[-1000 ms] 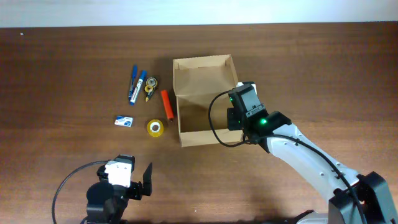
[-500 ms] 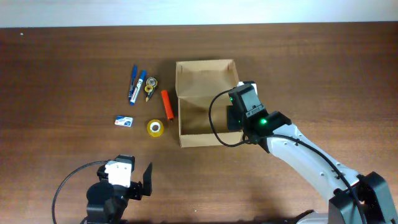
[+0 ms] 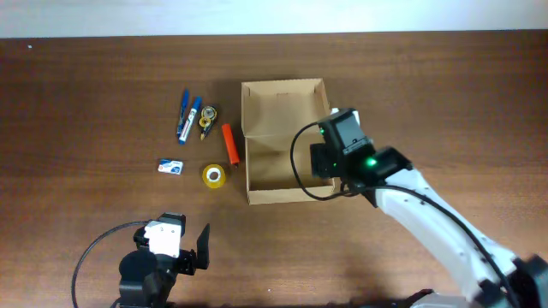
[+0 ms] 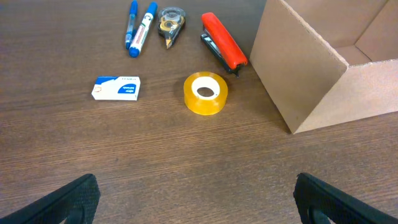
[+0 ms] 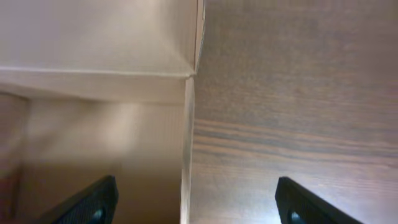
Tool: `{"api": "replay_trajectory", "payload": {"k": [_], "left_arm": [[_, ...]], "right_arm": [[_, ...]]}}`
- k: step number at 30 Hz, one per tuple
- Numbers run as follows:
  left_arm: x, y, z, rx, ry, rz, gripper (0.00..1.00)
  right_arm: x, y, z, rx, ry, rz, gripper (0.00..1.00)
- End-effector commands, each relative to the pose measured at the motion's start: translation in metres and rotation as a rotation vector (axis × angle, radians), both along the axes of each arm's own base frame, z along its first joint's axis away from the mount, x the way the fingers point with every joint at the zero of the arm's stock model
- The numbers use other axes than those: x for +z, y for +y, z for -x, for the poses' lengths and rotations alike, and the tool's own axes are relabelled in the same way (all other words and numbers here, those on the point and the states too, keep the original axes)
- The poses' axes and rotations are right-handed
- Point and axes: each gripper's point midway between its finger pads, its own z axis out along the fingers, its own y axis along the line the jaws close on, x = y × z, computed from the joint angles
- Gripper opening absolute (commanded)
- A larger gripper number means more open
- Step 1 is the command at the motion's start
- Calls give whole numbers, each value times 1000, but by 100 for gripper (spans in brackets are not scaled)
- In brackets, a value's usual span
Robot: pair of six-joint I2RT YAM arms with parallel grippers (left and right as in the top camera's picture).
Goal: Pack container
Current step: 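Release the box and retract the right gripper to rest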
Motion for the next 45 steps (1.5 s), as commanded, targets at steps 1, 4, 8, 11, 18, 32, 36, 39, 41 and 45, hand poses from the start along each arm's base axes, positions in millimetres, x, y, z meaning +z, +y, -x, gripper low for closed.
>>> {"api": "replay_trajectory", "payload": {"k": [1,4,8,11,18,32,36,39,41,45], "left_arm": [[-1,2,-1,14,-5,-1,100],[-1,2,-1,14,-5,-1,99],[-1,2,-1,14,-5,-1,100],[-1,2,-1,14,-5,-1,100],[-1,2,-1,14,-5,-1,99],[-1,2,-1,14,-5,-1,100],[-1,2,-1,14,-5,-1,99],[-1,2,-1,14,-6,-1,100],[-1,2,-1,14,-5,-1,100],[-1,2,-1,14,-5,-1,100]], "right_arm": [[49,0,-1,37,-85,0,82],[68,-3,12,73,-67,12,82],[90,4,33,189,-37,-19,82],[103,2,48,222,-37,-36,83],[139,-19,88,289,-118,-19,89],[133,-36,118,324,-54,29,99],[127,-34,114,325,-26,39,99],[120,-32,111,326,-1,47,99],[116,-31,109,326,18,54,99],[107,-28,104,327,53,66,99]]}}
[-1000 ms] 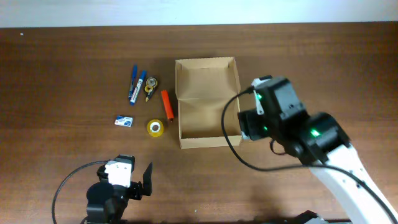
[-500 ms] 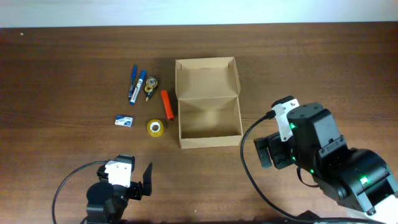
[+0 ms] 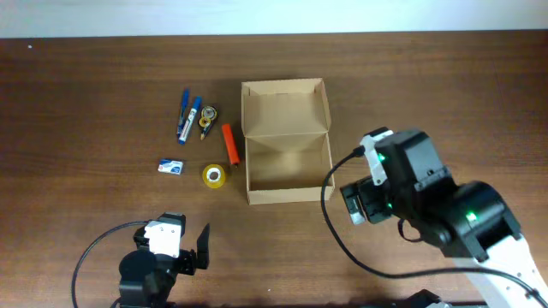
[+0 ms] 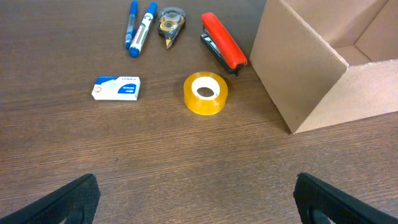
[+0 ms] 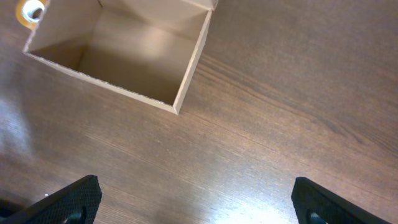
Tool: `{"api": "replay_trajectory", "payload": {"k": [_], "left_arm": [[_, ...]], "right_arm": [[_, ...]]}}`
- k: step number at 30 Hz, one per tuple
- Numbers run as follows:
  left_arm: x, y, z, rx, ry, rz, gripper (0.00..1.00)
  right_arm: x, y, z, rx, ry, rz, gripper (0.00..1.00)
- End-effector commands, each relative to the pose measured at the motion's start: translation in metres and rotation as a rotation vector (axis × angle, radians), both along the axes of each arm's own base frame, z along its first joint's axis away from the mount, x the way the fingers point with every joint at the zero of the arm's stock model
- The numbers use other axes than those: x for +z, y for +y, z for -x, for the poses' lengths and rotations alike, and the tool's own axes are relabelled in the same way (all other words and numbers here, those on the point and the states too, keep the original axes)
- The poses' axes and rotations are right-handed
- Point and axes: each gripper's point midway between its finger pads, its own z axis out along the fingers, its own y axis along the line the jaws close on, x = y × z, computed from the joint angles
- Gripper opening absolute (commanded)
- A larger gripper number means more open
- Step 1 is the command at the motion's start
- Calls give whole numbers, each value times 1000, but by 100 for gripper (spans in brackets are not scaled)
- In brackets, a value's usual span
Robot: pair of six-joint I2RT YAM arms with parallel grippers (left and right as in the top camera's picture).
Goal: Pack container
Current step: 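Release the box and retract the right gripper to rest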
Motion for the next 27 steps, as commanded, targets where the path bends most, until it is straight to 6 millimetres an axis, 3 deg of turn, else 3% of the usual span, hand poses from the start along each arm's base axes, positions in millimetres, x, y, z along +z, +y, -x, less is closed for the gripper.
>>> {"api": "replay_trajectory", "payload": {"k": [1,9,22,27], "left_arm": [[0,2,-1,14,-6,-1,100],[-1,2,-1,14,-6,-1,100],[-1,2,-1,14,-6,-1,99],[-1,2,-1,14,-6,-1,100]], "right_arm": [[0,5,-4,19,5,3,99],[10,3,1,20,-32,-17,99],[55,-12,29,20,-209,-110,99],[63,-16,36,20,-244,-128,99]]}}
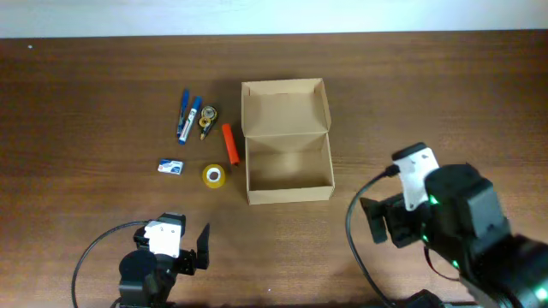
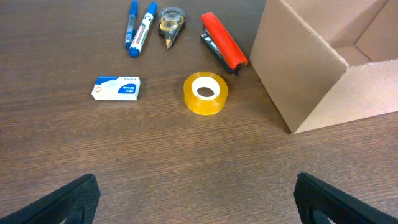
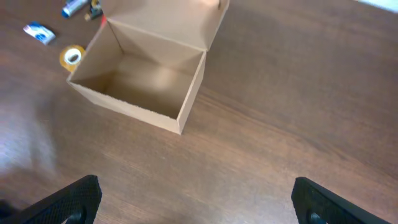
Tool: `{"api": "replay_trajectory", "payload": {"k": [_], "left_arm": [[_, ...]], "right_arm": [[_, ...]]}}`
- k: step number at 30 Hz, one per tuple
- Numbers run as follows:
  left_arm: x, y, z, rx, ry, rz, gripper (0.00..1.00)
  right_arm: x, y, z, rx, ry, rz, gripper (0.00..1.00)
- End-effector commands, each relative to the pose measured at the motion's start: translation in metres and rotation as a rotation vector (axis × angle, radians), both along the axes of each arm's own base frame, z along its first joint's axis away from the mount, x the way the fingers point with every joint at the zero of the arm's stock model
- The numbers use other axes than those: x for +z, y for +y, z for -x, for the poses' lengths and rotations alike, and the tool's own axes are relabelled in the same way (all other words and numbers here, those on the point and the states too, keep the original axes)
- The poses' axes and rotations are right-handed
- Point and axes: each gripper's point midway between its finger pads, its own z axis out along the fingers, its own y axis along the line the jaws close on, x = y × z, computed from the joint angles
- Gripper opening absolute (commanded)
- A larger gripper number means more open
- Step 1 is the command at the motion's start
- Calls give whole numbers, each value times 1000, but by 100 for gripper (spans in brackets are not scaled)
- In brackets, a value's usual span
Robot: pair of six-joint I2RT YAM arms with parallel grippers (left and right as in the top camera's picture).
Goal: Pack container
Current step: 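Release the box and retract the right gripper to rest, then reach the left gripper forward to the red stapler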
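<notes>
An open cardboard box [image 1: 287, 162] stands empty mid-table, lid flap leaning back; it also shows as the box [image 3: 140, 81] and the box [image 2: 323, 68]. Left of it lie a yellow tape roll [image 2: 205, 93], a red stapler [image 2: 222, 42], a correction-tape dispenser [image 2: 171, 17], two blue markers [image 2: 140, 28] and a small white-blue staple box [image 2: 116, 88]. My left gripper [image 2: 196, 202] is open, low over bare wood at the front left. My right gripper [image 3: 199, 202] is open, high over the table right of and in front of the box.
The dark wooden table [image 1: 428, 94] reaches to a pale wall strip at the back. Black cable loops beside the left arm [image 1: 158, 261] near the front edge. The right arm's body [image 1: 445, 227] fills the front right corner.
My right gripper has drawn further back and to the right from the box, which now looks smaller in its view. The left arm and all items are unchanged.
My right gripper was open at the box's right front corner, close over its wall. Then it stood open off the box's right side, above the wood. Now it is farther right and toward the front. The left gripper stayed open and still.
</notes>
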Motion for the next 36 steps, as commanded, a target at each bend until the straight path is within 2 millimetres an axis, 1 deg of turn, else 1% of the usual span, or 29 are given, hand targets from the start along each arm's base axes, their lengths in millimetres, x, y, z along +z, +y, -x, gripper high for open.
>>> {"api": "replay_trajectory", "payload": {"k": [1,6,12,15,18,21,36], "left_arm": [[-1,2,-1,14,-5,-1,100],[-1,2,-1,14,-5,-1,100],[-1,2,-1,14,-5,-1,100],[-1,2,-1,14,-6,-1,100],[-1,2,-1,14,-6,-1,100],[-1,2,-1,14,-5,-1,100],[-1,2,-1,14,-6,-1,100]], "right_arm": [[8,1,3,16,-22,-11,99],[6,2,8,30,-11,-5,99],[11,-4,18,29,-117,-56,99],[-1,-5,19,27,-174,-87,99],[-18,-5,20,27,-192,-98,99],[-28,-5,19,26,-192,-99,99],[-30,-5,19,25,-188,-97,99]]}}
